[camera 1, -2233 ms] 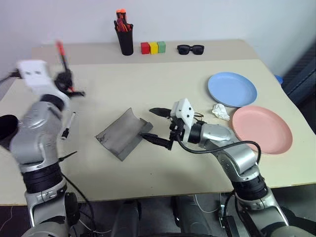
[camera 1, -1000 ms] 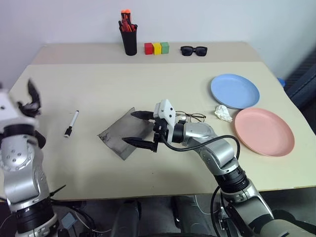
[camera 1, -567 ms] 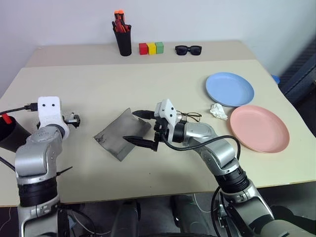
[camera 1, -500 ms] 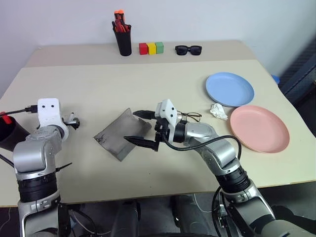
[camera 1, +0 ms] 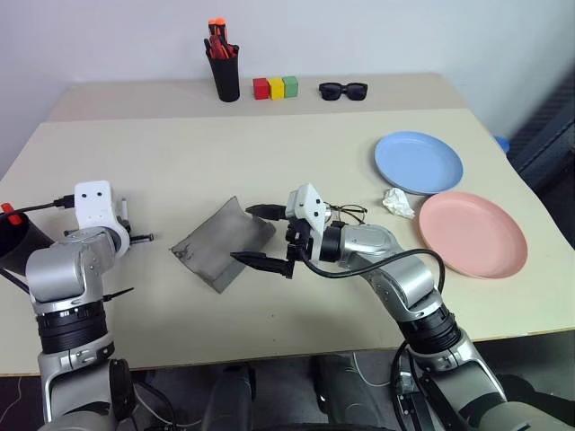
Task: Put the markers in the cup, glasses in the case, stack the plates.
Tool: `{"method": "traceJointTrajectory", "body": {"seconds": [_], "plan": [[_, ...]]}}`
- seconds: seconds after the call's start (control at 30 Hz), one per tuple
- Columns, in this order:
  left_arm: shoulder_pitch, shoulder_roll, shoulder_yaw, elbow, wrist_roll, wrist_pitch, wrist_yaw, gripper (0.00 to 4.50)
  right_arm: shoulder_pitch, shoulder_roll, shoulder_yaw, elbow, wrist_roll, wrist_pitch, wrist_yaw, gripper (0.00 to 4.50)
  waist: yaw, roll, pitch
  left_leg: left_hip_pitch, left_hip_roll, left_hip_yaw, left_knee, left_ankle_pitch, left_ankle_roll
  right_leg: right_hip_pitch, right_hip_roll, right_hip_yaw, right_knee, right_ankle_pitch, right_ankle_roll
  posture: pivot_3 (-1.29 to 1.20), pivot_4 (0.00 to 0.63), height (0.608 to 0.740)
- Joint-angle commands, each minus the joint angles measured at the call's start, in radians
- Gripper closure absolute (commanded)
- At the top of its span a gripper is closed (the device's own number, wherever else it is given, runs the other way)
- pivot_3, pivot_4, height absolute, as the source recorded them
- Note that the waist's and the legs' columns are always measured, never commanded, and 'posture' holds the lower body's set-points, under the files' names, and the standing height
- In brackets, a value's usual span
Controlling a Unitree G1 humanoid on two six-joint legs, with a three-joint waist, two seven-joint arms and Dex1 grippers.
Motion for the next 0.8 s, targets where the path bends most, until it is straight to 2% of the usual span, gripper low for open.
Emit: {"method": "traceJointTrajectory", "body": {"seconds": [0.03,0.13,0.3,0.53,0.8], "plan": [[-0.036,-0.039,0.108,-0.162,-0.037,-0.361,-0.019,4.44,-0.007,0.011,-0.013,-0.048,0.026,-0.011,0.014,0.0,0.014,-0.001,0.0,-0.001,0.0,0.0,0.0,0.001,-0.001,-0.001,0.0,0.0,-0.001,0.0,0.0,0.0,0.15,0.74],[-0.02,-0.02,0.181,-0.18,0.029,-0.549,0.055,4.44,-0.005,0.02,-0.018,-0.052,0.048,-0.005,0.027,0.0,0.012,-0.001,0.0,-0.001,0.0,0.001,0.0,0.001,-0.001,-0.001,-0.001,0.0,-0.002,0.001,-0.001,0.0,0.15,0.74],[0.021,0.03,0.316,-0.172,0.154,-0.73,0.215,4.44,-0.012,0.04,-0.017,-0.041,0.07,0.0,0.034,0.0,0.013,0.0,0.0,0.0,0.0,0.002,-0.003,0.001,-0.001,-0.001,0.0,0.001,-0.002,0.001,-0.001,0.0,0.15,0.74],[0.217,-0.065,0.36,-0.249,0.168,-0.758,0.249,4.44,-0.019,0.05,-0.013,-0.031,0.078,0.01,0.048,0.0,0.017,-0.002,-0.001,-0.001,0.0,0.002,-0.001,0.001,-0.001,0.0,0.0,0.0,-0.003,0.001,0.0,0.0,0.15,0.74],[0.313,-0.14,0.347,-0.214,0.158,-0.755,0.263,4.44,-0.022,0.055,-0.011,-0.028,0.081,0.01,0.053,0.0,0.014,-0.002,-0.001,-0.001,0.0,0.002,-0.001,0.001,-0.001,0.0,0.0,0.0,-0.003,0.001,0.0,0.0,0.15,0.74]]}}
